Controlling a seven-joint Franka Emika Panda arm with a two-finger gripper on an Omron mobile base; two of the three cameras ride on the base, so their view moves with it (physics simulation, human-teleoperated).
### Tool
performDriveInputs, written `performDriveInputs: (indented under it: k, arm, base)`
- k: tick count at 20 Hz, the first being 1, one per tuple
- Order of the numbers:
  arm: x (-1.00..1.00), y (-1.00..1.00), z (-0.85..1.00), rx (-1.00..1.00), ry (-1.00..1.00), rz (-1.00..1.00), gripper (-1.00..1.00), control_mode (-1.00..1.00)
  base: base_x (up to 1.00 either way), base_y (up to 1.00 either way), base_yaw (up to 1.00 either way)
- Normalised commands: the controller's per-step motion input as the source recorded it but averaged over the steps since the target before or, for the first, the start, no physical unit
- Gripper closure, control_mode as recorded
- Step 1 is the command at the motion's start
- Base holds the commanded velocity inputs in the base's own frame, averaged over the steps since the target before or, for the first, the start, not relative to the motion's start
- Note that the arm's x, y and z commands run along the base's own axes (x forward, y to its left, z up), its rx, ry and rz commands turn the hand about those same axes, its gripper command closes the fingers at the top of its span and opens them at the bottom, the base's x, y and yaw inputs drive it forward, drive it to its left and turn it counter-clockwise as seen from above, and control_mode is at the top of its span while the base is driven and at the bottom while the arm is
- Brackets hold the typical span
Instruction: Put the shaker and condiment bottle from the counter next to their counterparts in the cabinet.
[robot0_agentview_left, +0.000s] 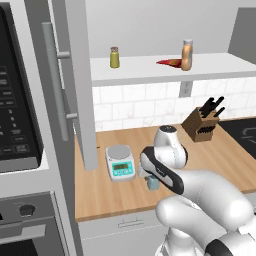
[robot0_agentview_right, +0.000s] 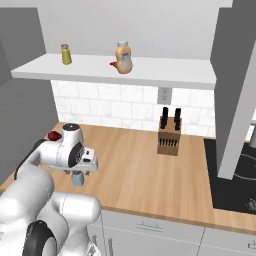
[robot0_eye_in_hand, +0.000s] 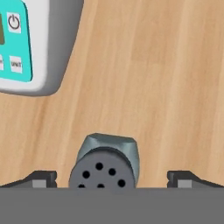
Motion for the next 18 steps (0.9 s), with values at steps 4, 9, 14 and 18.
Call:
performDriveInputs:
  k: [4, 9, 14, 18]
  arm:
    - [-0.15, 0.0, -0.23, 0.0, 0.0, -0.06, -1.0, -1.0]
    - [-0.01, -0.01, -0.18, 0.01, 0.0, -0.11, -1.0, -1.0]
    - [0.0, -0.08, -0.1, 0.08, 0.0, -0.05, 1.0, -1.0]
    - [0.0, -0.2, -0.32, 0.05, 0.0, -0.05, 1.0, -1.0]
  base:
    - [0.0, 0.0, 0.0]
    - [0.0, 0.0, 0.0]
    - [0.0, 0.0, 0.0]
    - [0.0, 0.0, 0.0]
